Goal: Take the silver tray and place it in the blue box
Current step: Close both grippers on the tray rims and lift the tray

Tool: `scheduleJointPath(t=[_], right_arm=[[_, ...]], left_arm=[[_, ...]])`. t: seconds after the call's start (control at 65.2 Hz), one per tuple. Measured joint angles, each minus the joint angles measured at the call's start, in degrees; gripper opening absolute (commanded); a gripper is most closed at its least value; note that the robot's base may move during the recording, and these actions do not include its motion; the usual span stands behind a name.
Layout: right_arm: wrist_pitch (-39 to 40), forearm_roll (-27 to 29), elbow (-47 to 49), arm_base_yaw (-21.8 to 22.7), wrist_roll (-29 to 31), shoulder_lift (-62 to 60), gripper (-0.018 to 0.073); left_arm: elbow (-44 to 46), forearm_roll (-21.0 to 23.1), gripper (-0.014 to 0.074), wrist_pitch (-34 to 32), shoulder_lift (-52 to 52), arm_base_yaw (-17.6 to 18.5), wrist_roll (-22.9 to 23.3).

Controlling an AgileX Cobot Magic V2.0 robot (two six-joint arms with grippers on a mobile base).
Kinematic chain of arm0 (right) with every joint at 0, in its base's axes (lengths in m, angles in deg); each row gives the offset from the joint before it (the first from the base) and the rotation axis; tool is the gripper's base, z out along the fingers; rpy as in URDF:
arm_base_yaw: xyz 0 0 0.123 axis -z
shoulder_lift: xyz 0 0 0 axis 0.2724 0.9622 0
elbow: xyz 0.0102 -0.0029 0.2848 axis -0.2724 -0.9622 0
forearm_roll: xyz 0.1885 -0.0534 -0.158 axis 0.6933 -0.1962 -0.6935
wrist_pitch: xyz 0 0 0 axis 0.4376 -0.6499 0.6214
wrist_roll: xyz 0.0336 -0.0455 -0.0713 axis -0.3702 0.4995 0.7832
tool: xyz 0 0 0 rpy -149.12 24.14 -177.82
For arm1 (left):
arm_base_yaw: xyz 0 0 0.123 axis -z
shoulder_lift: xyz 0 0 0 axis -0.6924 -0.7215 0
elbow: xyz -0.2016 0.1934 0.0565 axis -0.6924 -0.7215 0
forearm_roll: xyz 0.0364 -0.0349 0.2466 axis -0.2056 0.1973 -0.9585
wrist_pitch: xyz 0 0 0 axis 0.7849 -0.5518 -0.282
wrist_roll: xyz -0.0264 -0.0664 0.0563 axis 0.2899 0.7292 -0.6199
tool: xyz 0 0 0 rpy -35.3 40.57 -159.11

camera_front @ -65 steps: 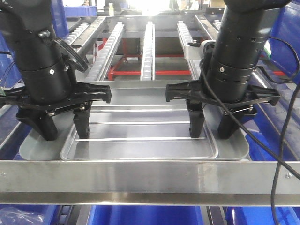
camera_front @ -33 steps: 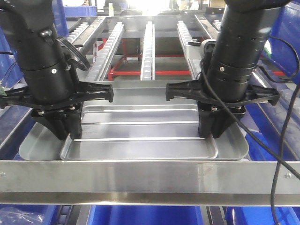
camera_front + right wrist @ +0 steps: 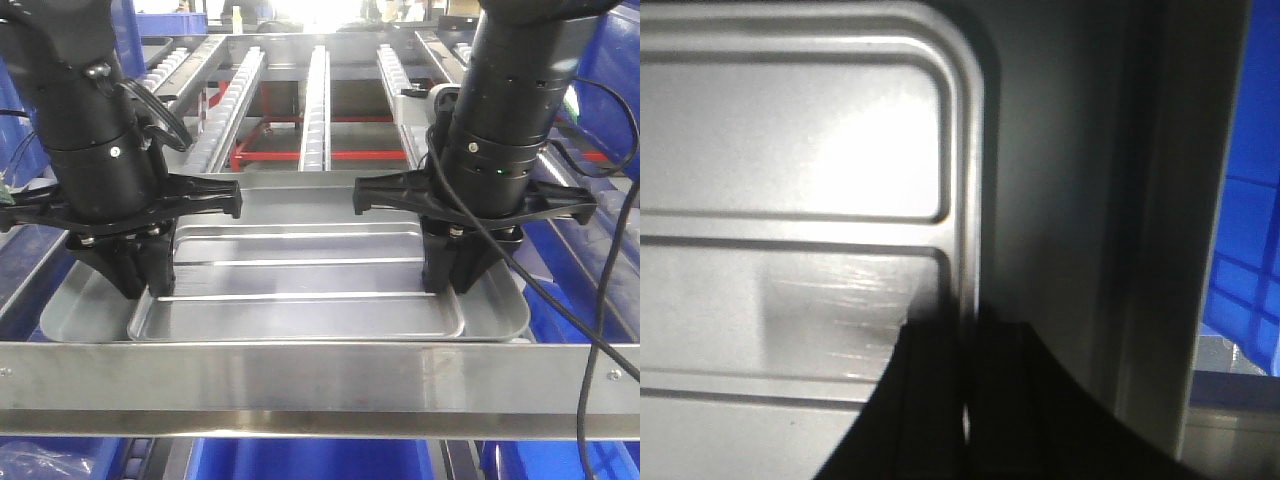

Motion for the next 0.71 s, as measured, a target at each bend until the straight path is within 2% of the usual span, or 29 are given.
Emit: scheduleJointPath(t=[0.322,0.706], right_arm=[[-2.4,-0.11,0.79,0.02,-2.32,-2.36,0.0051],[-6.73,-4.18,1.01,-2.85,-9.51,-9.53,0.0051]], left_arm=[[2.21,-0.84,-0.0013,3.58,0.81,0.0,0.11],[2.1,-0.45,-0.0013,6.88,11.53,0.0,1.64]])
